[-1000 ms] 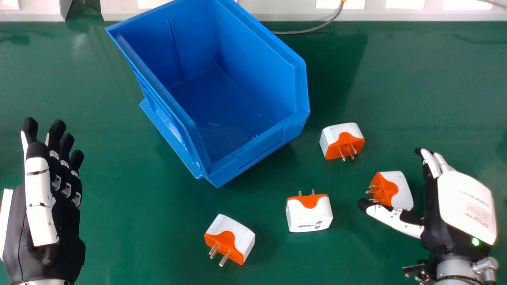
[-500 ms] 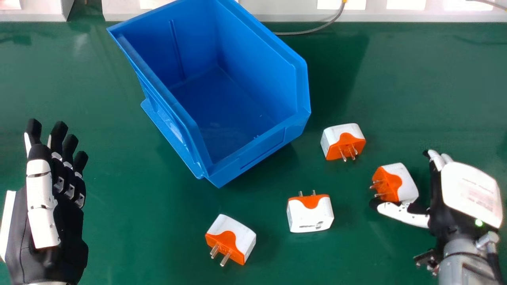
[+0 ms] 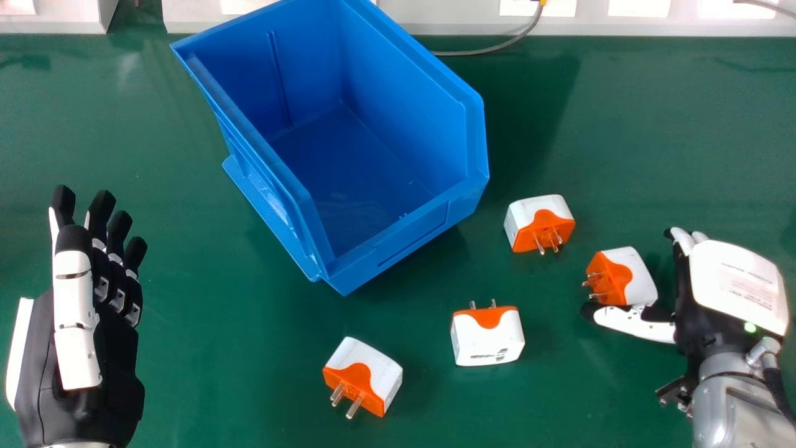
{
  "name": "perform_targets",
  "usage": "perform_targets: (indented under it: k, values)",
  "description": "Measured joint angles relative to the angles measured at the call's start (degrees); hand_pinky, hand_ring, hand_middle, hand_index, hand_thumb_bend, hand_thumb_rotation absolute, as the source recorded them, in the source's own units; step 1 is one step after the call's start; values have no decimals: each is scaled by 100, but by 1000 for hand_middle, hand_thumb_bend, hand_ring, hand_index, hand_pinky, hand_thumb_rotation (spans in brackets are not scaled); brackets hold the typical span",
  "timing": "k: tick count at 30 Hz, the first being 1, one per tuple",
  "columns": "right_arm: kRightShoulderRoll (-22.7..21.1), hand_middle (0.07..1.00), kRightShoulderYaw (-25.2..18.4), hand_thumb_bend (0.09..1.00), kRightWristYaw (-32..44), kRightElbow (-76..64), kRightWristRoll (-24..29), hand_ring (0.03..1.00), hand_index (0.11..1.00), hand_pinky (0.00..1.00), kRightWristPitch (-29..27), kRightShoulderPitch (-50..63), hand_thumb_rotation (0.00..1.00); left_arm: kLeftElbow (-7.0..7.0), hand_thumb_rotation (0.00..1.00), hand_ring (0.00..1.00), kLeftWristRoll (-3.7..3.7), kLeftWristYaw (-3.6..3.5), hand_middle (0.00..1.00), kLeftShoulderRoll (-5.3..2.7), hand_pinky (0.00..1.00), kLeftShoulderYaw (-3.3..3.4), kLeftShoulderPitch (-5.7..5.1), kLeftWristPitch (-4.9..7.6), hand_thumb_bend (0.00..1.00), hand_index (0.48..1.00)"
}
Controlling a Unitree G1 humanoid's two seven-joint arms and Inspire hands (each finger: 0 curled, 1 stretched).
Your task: Pick all objects and put in blue box
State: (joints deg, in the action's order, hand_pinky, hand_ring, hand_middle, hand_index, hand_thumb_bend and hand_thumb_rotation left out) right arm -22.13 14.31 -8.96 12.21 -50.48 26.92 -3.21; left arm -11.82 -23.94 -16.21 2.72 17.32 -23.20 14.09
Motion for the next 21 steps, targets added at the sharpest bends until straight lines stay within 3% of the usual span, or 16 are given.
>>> perform_targets:
  k: [3,12,21]
  values:
    - [-56,889,69,768,107,-85,0,861,870,768,9,3,722,-1,916,1000,-39,9,999,-1,1000,0,-1,-2,476,1000]
    - [-285,879,232,761,465,-304,-10,849,855,758,10,29,711,-14,911,1000,-40,20,1000,3,1000,-2,-8,-92,480,1000]
    - [-520,863,376,746,951,-365,-214,828,834,735,9,-87,738,-68,938,1000,-39,21,1000,3,1000,-16,-8,-105,430,1000]
